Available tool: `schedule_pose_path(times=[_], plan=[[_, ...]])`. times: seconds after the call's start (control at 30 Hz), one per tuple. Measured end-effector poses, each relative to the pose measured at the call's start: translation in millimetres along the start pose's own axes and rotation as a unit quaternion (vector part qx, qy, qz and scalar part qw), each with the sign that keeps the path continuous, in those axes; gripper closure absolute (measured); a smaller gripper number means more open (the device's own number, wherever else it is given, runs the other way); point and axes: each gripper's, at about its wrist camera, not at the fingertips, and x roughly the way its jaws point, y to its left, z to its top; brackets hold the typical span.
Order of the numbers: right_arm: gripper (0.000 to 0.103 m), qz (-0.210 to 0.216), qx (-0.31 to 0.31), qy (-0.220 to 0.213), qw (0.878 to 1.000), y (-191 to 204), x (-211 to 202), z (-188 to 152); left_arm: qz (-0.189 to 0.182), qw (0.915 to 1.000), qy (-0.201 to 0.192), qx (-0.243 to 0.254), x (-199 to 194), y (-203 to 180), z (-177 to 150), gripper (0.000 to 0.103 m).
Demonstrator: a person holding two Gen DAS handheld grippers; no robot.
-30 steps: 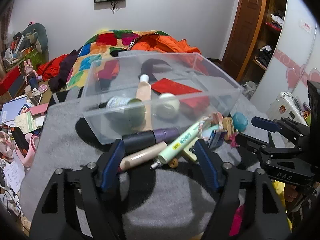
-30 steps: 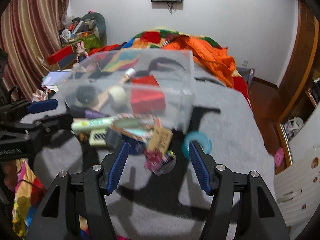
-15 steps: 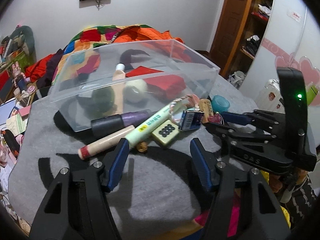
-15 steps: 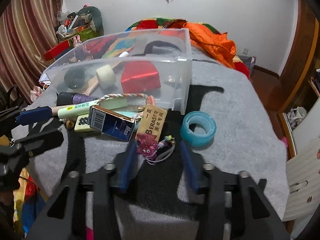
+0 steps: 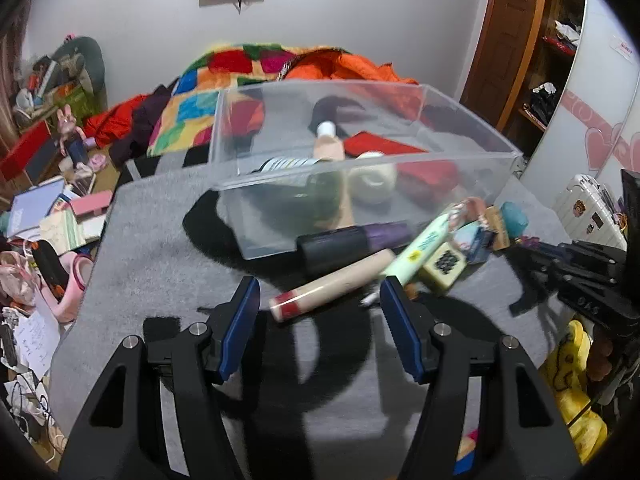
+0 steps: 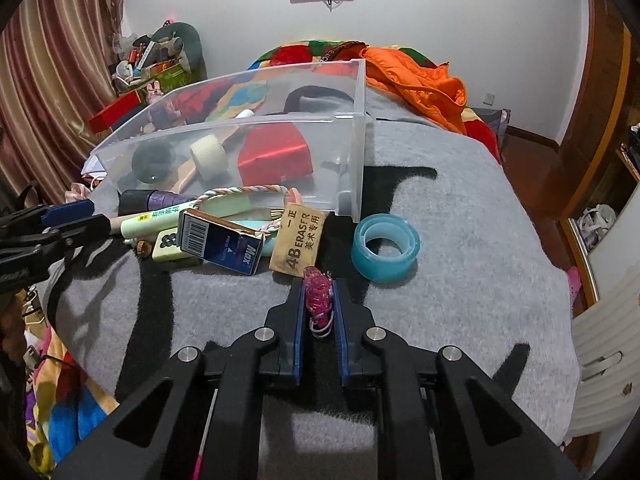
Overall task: Organize objects
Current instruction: 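Grasp the pink keychain with the right gripper while the left gripper grasps the lipstick tube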
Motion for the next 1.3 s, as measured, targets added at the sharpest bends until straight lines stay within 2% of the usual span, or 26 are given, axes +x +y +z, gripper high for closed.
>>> schedule_pose_path(times=[0.1, 0.13, 0.17, 0.23, 0.3, 0.47, 0.67, 0.87, 1.13, 1.3], plan=[[0.092, 0.002, 0.0, -0.002, 1.0, 1.9, -1.7, 1.2, -0.006, 0.9999, 0.007, 0.011, 9.9, 5.1, -0.4, 0.04], [0.091, 0.003, -0.001, -0.002, 1.0, 2.3, -2.3, 1.3, -0.008, 0.9998, 0.007, 0.016, 12.9, 4.0, -0.8, 0.043], [0.091, 0.003, -0.001, -0.001, 1.0, 2.4, -2.7, 1.3, -0.016, 0.9996, 0.012, 0.022, 18.1, 2.7, -0.8, 0.051], [0.091, 0.002, 0.0, 0.001, 1.0, 1.5, -2.4, 1.5, -0.036, 0.9991, 0.013, 0.021, 21.8, 1.7, -2.5, 0.054], [0.091, 0.0, 0.003, 0.002, 1.0, -0.4, -2.3, 1.7, -0.052, 0.9983, 0.011, 0.022, 20.6, 0.6, -4.0, 0.061], [0.092, 0.001, 0.01, 0.003, 1.0, -4.5, -2.6, 2.1, -0.072, 0.9969, 0.016, 0.028, 10.6, -3.4, -15.3, 0.077], [0.091, 0.004, 0.012, -0.002, 1.0, -5.0, -6.6, 1.8, -0.075, 0.9961, 0.029, 0.035, -10.6, -9.0, -36.0, 0.087], [0.091, 0.004, 0.016, -0.015, 1.0, -7.1, -16.8, 5.4, -0.063, 0.9969, 0.018, 0.044, -22.2, -7.8, -24.9, 0.087], [0.091, 0.003, 0.017, -0.028, 0.999, -8.7, -30.0, 9.0, -0.06, 0.9948, 0.046, 0.068, 14.5, -16.5, -8.0, 0.084], [0.091, 0.002, 0.014, -0.032, 0.999, -8.0, -33.2, 10.9, -0.051, 0.9951, 0.039, 0.075, 18.1, -18.7, -12.2, 0.083]])
